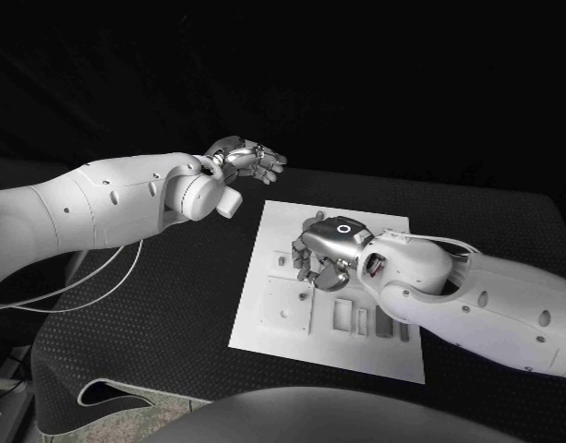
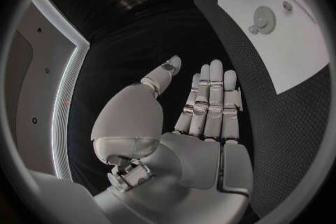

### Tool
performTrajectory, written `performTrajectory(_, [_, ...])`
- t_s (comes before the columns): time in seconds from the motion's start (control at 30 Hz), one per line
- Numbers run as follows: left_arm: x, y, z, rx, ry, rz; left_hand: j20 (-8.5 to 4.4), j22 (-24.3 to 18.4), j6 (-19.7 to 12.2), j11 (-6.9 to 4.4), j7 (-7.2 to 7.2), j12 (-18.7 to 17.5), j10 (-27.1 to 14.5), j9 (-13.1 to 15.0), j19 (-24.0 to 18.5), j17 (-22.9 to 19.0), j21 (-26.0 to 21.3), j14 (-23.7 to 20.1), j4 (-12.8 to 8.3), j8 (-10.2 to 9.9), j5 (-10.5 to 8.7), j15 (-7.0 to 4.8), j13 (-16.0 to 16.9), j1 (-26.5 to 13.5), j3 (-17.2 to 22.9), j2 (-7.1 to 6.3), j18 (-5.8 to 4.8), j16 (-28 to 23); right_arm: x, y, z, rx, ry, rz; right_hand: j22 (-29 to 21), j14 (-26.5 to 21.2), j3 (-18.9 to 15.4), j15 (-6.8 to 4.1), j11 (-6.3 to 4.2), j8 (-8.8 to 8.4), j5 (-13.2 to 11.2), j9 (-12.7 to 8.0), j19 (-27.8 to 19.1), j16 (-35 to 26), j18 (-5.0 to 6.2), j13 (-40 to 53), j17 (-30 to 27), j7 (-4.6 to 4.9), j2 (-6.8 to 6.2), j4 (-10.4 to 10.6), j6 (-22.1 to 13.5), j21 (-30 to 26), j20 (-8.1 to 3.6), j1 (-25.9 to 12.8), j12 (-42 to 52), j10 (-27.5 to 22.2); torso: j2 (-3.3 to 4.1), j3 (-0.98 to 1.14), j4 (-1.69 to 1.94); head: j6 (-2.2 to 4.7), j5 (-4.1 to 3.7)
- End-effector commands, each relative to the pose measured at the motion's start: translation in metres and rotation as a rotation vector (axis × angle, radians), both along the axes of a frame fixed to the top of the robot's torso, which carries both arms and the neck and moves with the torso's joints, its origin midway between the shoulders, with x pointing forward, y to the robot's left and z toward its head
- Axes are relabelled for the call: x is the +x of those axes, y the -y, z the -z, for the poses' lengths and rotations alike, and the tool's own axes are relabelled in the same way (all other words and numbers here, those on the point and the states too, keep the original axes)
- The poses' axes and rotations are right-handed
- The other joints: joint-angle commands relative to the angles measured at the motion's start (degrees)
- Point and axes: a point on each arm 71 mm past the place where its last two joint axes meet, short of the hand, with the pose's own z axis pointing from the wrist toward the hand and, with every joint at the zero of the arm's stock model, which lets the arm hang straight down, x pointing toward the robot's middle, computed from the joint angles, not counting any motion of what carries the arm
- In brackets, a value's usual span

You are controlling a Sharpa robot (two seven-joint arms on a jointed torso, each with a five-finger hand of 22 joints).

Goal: Assemble the parts on the task board

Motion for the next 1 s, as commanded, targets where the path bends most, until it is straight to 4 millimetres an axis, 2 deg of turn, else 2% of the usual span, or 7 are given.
performTrajectory(0.03, [0.000,0.004,-0.002,-0.011,0.004,0.013,-0.14,0.1,-0.1,0.40,0.18,0.2,0.2,-0.1,0.4,0.1,-0.2,0.4,0.3,0.2,0.10,0.00,-0.1,-0.2,-0.1,0.29,1.11,-0.3,-0.006,-0.006,0.012,-0.030,0.013,-0.018,0.8,0.2,-0.1,-0.30,-0.61,0.27,0.4,0.1,0.5,0.2,4.85,2.8,-0.1,-0.14,0.60,0.1,0.4,0.3,-0.20,0.3,2.1,1.8,0.05,-0.07,0.19,0.07,0.10])
performTrajectory(0.2, [0.000,0.006,-0.002,-0.012,0.003,0.017,-0.15,0.1,-0.1,0.40,0.17,0.2,0.2,-0.1,0.4,0.1,-0.2,0.4,0.2,0.2,0.09,0.00,-0.1,-0.2,-0.1,0.28,1.11,-0.3,-0.016,-0.016,0.029,-0.041,-0.010,-0.038,0.8,0.2,-0.1,-0.30,-0.61,0.27,0.4,0.1,0.5,0.2,4.85,2.8,-0.1,-0.14,0.60,0.1,0.4,0.3,-0.20,0.3,2.1,1.8,0.08,-0.01,0.25,-0.23,0.46])
performTrajectory(0.3, [0.000,0.006,-0.002,-0.013,0.003,0.020,-0.15,0.1,-0.1,0.39,0.17,0.2,0.2,-0.1,0.4,0.1,-0.2,0.4,0.2,0.2,0.09,0.00,-0.1,-0.2,-0.1,0.28,1.11,-0.3,-0.020,-0.019,0.035,-0.044,-0.019,-0.048,0.8,0.2,-0.1,-0.30,-0.62,0.27,0.4,0.1,0.5,0.2,4.85,2.8,-0.1,-0.14,0.60,0.1,0.4,0.3,-0.21,0.3,2.1,1.8,0.03,0.03,0.09,-0.39,0.70])
performTrajectory(0.63, [0.000,0.009,-0.002,-0.015,0.002,0.027,-0.14,0.1,-0.1,0.39,0.17,0.2,0.2,-0.1,0.4,0.1,-0.3,0.4,0.3,0.3,0.09,0.01,-0.1,-0.2,-0.1,0.27,1.10,-0.3,-0.028,-0.026,0.048,-0.058,-0.041,-0.063,0.8,0.2,-0.1,-0.31,-0.62,0.28,0.4,0.2,0.5,0.2,4.85,2.8,-0.1,-0.15,0.61,0.0,0.4,0.3,-0.21,0.3,2.1,1.8,0.02,0.08,0.04,-0.64,0.92])
performTrajectory(0.73, [0.000,0.010,-0.002,-0.016,0.001,0.029,-0.14,0.1,-0.1,0.39,0.17,0.2,0.2,-0.1,0.4,0.2,-0.3,0.4,0.3,0.3,0.09,0.01,-0.1,-0.2,-0.1,0.28,1.10,-0.4,-0.031,-0.027,0.052,-0.063,-0.049,-0.065,0.8,0.2,-0.1,-0.31,-0.63,0.28,0.4,0.2,0.5,0.2,4.85,2.9,-0.1,-0.15,0.63,0.0,0.4,0.3,-0.22,0.3,2.1,1.8,0.04,0.10,0.10,-0.76,0.48])
performTrajectory(0.83, [0.000,0.009,-0.001,-0.015,0.001,0.027,-0.14,0.1,-0.1,0.39,0.17,0.2,0.2,-0.1,0.4,0.2,-0.3,0.4,0.3,0.3,0.09,0.01,-0.1,-0.2,-0.1,0.29,1.10,-0.4,-0.032,-0.028,0.055,-0.067,-0.052,-0.066,0.8,0.2,-0.1,-0.31,-0.63,0.28,0.4,0.2,0.5,0.2,4.85,2.9,-0.1,-0.15,0.64,0.0,0.4,0.3,-0.22,0.3,2.1,1.8,0.04,0.14,0.11,-0.77,0.67])
performTrajectory(1.0, [0.000,0.008,-0.001,-0.014,0.001,0.026,-0.13,0.1,-0.1,0.39,0.17,0.2,0.2,-0.1,0.4,0.2,-0.3,0.4,0.3,0.3,0.08,0.01,-0.1,-0.2,-0.1,0.28,1.10,-0.4,-0.032,-0.030,0.056,-0.070,-0.054,-0.071,0.8,0.2,0.0,-0.32,-0.63,0.28,0.4,0.2,0.5,0.2,4.85,2.9,-0.1,-0.16,0.66,-0.1,0.4,0.3,-0.22,0.3,2.1,1.8,0.03,0.06,0.06,-0.81,0.91])
